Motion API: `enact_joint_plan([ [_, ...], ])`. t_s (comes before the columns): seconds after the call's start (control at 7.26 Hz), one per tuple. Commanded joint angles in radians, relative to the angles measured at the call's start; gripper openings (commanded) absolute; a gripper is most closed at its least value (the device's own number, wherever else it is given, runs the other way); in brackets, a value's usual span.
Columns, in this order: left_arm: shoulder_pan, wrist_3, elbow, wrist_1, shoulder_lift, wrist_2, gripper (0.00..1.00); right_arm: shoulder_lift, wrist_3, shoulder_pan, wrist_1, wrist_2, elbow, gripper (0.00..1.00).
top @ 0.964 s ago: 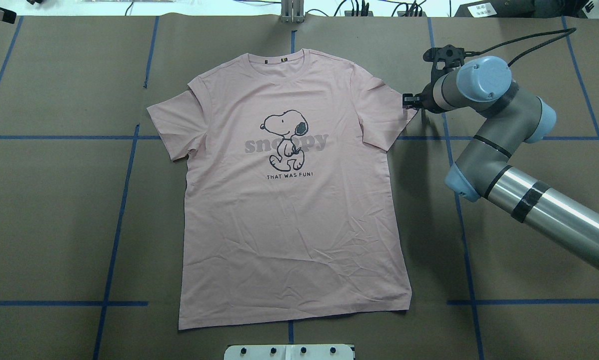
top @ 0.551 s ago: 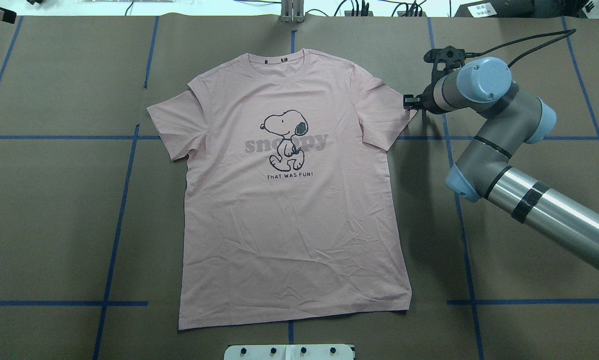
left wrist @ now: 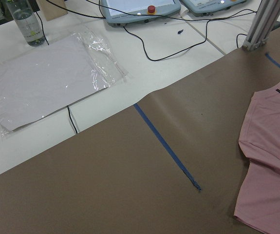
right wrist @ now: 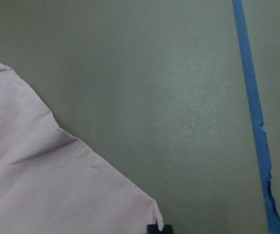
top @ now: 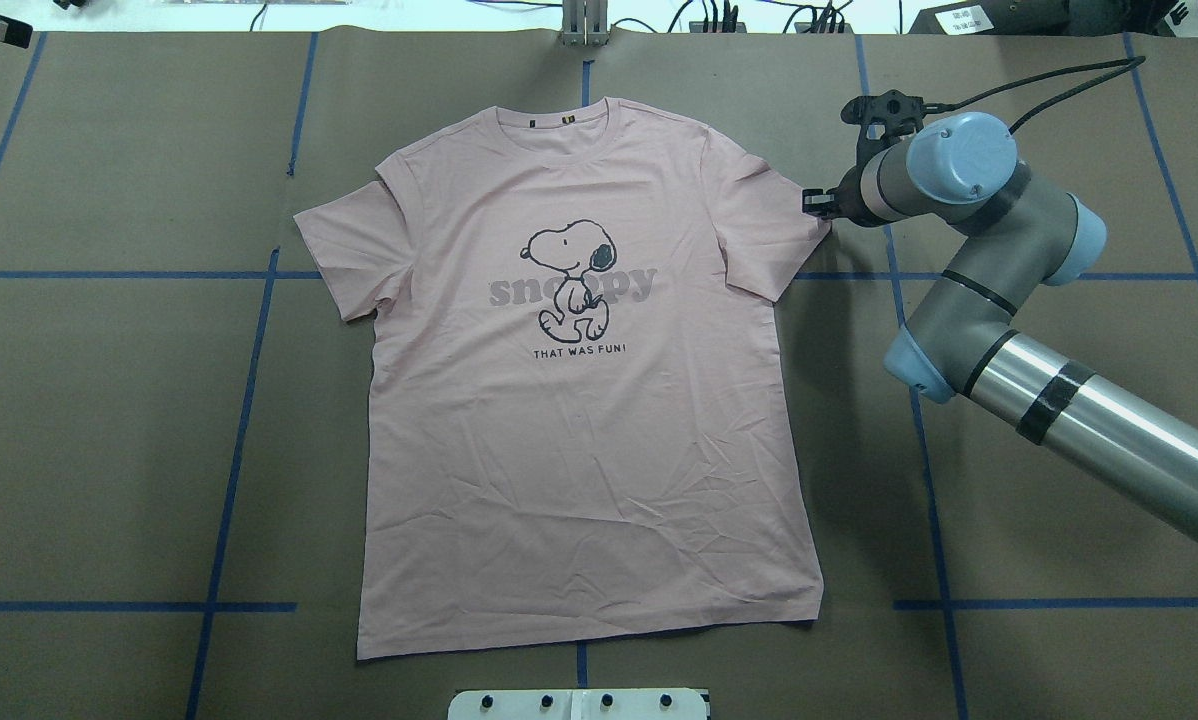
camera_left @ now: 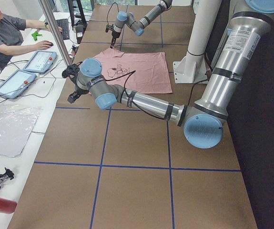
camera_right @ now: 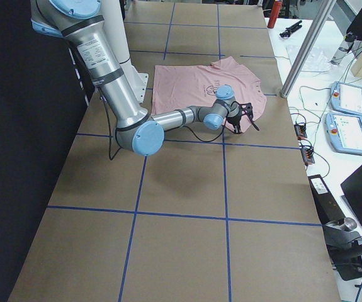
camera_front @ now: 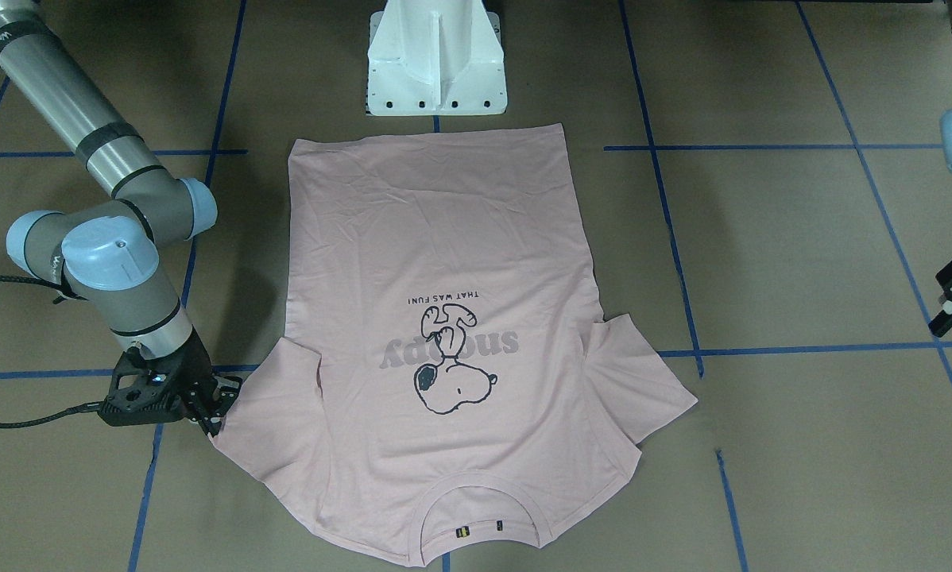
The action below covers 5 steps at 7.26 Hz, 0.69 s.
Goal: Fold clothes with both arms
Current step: 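Move the right gripper to the pink shirt's sleeve nearest it, then grasp that sleeve with the right gripper and fold it onto the shirt body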
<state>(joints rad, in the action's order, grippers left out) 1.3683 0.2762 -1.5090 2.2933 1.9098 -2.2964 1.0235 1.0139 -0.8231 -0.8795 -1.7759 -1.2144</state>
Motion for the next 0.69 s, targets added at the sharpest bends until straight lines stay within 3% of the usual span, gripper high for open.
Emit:
enact_joint_plan([
  [0.0, 0.000, 0.000, -0.003, 0.000, 0.000, 0.000, 1.00, -0.070, 0.002, 0.001, -0.155, -0.004, -0.042, 0.00],
  [0.28, 0.000, 0.000, -0.005, 0.000, -0.002, 0.000, 1.00, -0.167, 0.040, 0.013, -0.361, 0.006, -0.102, 0.00],
  [0.55, 0.000, 0.001, -0.004, 0.000, -0.005, 0.000, 1.00, -0.247, 0.136, 0.106, -0.381, 0.125, -0.077, 0.00],
])
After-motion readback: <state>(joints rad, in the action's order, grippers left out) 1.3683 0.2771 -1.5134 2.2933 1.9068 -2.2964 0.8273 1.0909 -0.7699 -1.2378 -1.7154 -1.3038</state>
